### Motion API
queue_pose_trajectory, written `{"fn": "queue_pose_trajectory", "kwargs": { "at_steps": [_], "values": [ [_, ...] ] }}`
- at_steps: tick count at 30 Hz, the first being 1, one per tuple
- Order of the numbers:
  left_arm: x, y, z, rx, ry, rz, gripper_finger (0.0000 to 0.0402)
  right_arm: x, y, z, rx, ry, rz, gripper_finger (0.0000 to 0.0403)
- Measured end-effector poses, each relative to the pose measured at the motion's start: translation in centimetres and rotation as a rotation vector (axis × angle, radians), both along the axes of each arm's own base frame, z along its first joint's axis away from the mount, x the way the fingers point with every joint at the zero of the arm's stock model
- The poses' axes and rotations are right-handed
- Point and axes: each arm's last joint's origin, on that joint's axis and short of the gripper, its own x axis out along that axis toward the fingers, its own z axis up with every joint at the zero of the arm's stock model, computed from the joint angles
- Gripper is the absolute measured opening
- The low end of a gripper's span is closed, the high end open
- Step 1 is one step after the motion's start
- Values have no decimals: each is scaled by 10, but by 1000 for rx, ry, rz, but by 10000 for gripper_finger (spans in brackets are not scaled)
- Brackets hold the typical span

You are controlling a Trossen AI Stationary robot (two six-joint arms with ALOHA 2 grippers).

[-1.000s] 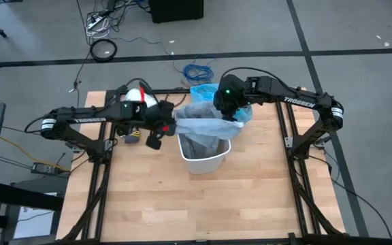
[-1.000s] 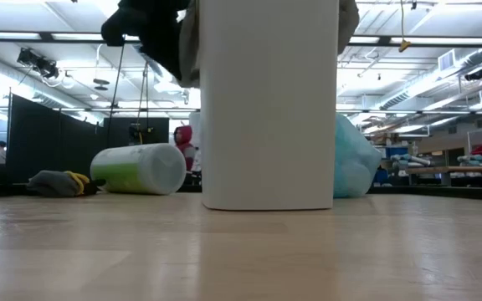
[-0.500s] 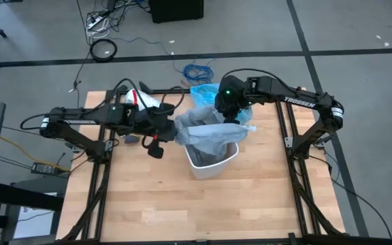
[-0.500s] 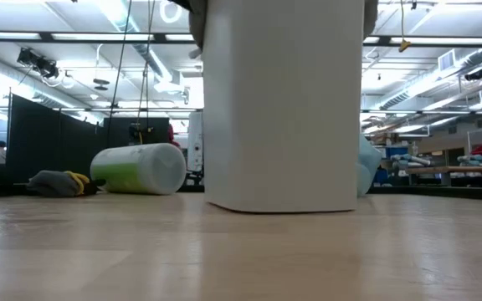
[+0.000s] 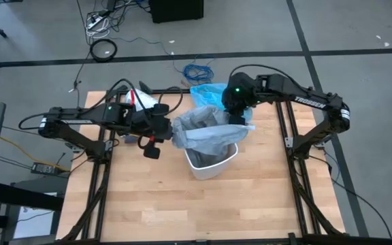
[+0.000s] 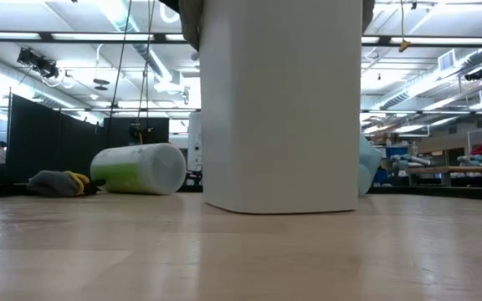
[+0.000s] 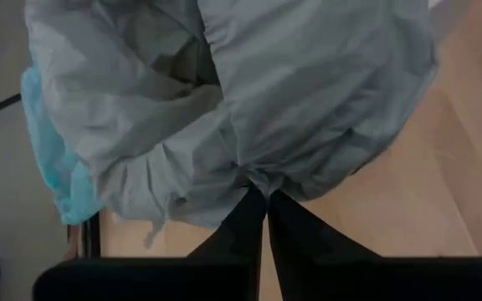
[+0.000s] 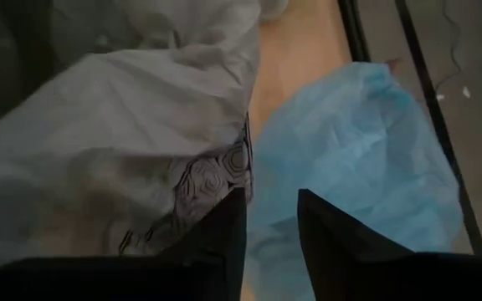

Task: Place trash/remove bag and relplace
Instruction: Put the gray trash bag into the trash bin

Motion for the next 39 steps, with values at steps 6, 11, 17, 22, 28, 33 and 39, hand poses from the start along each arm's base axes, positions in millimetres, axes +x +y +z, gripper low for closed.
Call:
{"fn": "queue_pose_trajectory", "kwargs": {
  "at_steps": [6, 11, 17, 22, 28, 33, 39],
  "values": [
    [-3, 0, 4, -30, -26, 33, 31, -27, 8, 26, -22, -108, -1, 116],
    [-4, 0, 5, -32, -36, 35, 31, -56, 15, 59, -77, -331, -6, 135],
    [-3, 0, 6, -36, -49, 38, 31, -59, 32, 74, 109, -503, 109, 169],
    [-4, -1, 6, -51, -47, 30, 31, -44, 44, 65, 159, -451, 177, 200],
    [-3, -5, 5, -128, -39, -56, 31, -32, 57, 57, 231, -416, 214, 228],
    [-5, -7, 4, -144, -15, -79, 31, -30, 64, 54, 257, -392, 232, 244],
    [-5, -7, 4, -142, -18, -76, 31, -32, 71, 51, 322, -348, 222, 251]
  ]
}}
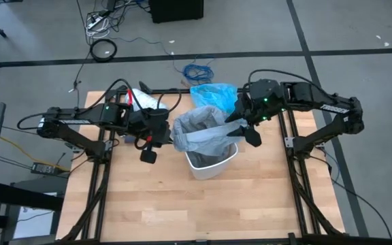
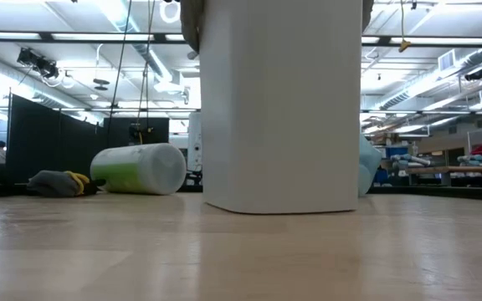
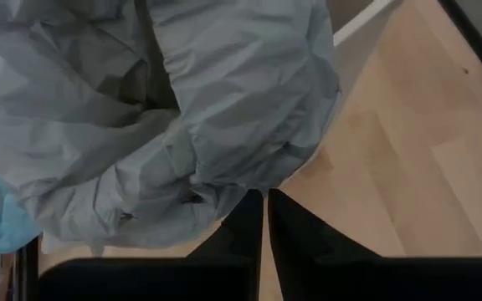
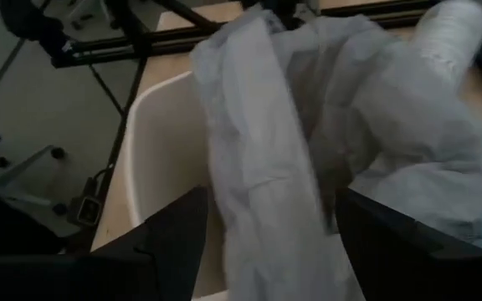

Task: Place trash/remove bag and relplace
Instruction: Put the gray trash bag into the trash bin

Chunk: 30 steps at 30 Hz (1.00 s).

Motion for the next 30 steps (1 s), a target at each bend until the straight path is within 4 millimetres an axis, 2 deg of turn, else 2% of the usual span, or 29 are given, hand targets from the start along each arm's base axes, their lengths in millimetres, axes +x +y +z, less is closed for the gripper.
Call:
{"fn": "queue_pose_trajectory", "kwargs": {
  "at_steps": [5, 8, 12, 16, 18, 23, 27, 30],
  "values": [
    [-1, 2, -1, 44, 8, 36, 31, 0, 7, -1, 14, 9, 25, 246],
    [-8, 2, 7, 42, -37, 39, 31, 0, 8, -1, 18, 13, 19, 243],
    [-15, 3, 26, 20, -195, 56, 31, 0, 8, -1, 25, 16, 14, 240],
    [-21, 6, 51, -74, -429, 154, 31, 1, 8, -3, 25, 32, 13, 240],
    [-20, 8, 57, -100, -483, 152, 31, 2, 8, -3, 21, 30, 15, 240],
    [-7, 18, 43, -183, -384, 53, 45, 2, 8, -3, 17, 29, 17, 236],
    [0, 27, 40, -266, -367, -5, 75, 2, 8, -3, 17, 30, 17, 238],
    [3, 34, 33, -266, -328, 18, 101, 2, 8, -3, 17, 30, 17, 237]
  ]
}}
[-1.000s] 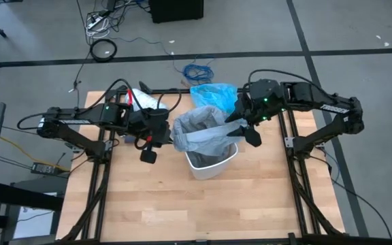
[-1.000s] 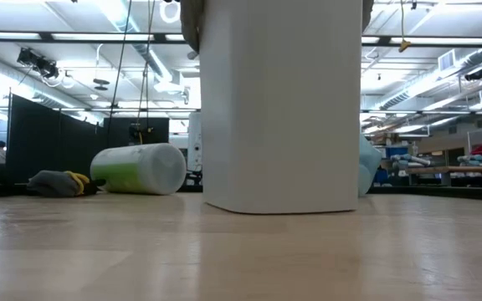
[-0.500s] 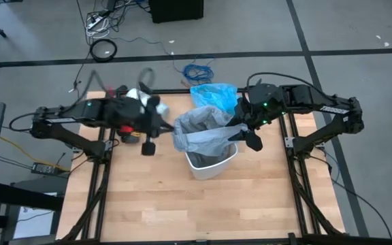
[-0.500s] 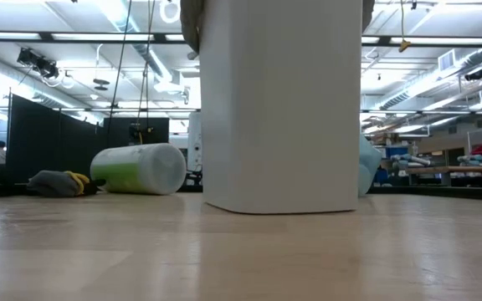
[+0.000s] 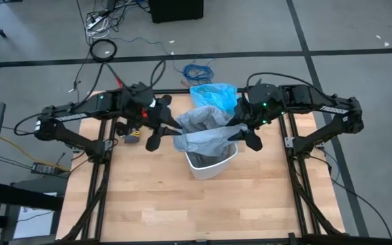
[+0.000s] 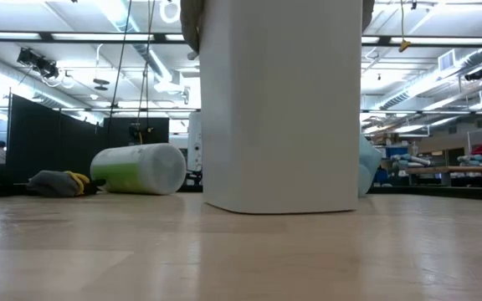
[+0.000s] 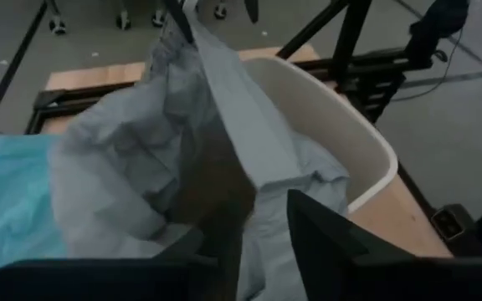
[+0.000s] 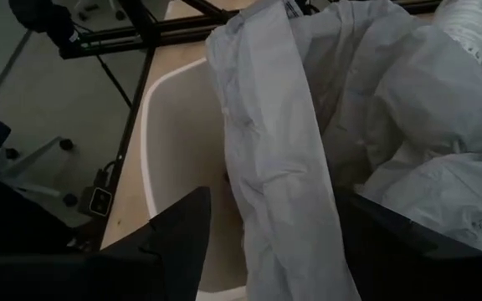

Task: Place trash/remove bag and relplace
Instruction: Put the gray trash bag into the trash bin

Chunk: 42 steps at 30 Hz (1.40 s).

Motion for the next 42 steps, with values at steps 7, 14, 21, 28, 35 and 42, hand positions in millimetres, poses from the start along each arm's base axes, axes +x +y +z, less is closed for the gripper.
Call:
{"fn": "queue_pose_trajectory", "kwargs": {
  "at_steps": [7, 14, 21, 28, 35, 42],
  "values": [
    [-2, 9, 0, -48, 0, -4, 156, 0, 0, -1, -2, 6, 2, 234],
    [-3, 13, -6, -91, 47, 25, 200, 0, 0, 0, -8, 4, 9, 234],
    [10, 14, -15, -177, 96, 51, 210, 0, 0, -1, -19, 2, 18, 231],
    [26, 15, -28, -265, 159, 24, 209, 0, 0, -1, -20, 2, 18, 228],
    [26, 13, -28, -399, 187, 18, 202, 0, 0, -1, -22, 2, 15, 220],
    [26, 5, -27, -490, 217, 6, 125, -2, 2, -2, -10, 26, 10, 183]
  ]
}}
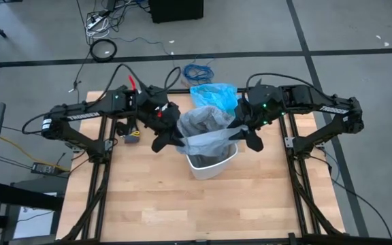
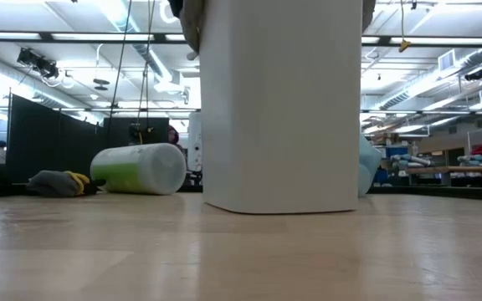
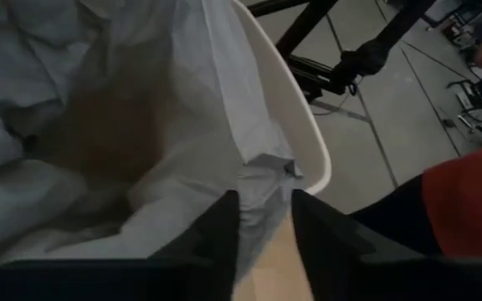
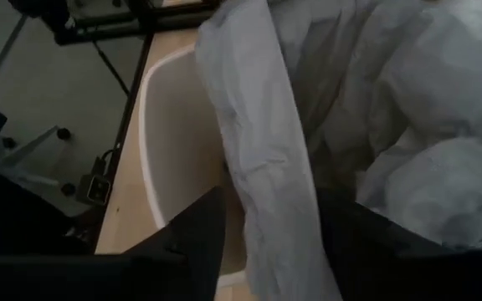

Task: Place trash/remove bag and relplace
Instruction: Put the gray trash bag into the trash bin

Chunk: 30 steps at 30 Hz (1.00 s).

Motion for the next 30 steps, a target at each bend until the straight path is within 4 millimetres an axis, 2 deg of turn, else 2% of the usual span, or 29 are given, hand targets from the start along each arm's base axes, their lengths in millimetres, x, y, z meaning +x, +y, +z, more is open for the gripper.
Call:
{"fn": "queue_pose_trajectory", "kwargs": {
  "at_steps": [4, 8, 10, 12, 17, 30],
  "values": [
    [1, -2, 2, -17, -13, 9, 63, -3, 7, -3, 2, 42, 25, 134],
    [3, -2, 5, -28, -38, 21, 14, -6, 15, -5, -16, 74, 46, 68],
    [4, -3, 6, -27, -57, 19, 6, -7, 19, -7, -51, 92, 32, 29],
    [5, -3, 7, -30, -71, 20, 8, -9, 22, -8, -99, 112, 7, 8],
    [7, -8, 10, -63, -89, 22, 13, -11, 29, -10, -158, 126, -47, 1],
    [7, -40, 10, -60, -71, -25, 5, -16, 54, -9, -109, 115, -42, 0]
  ]
}}
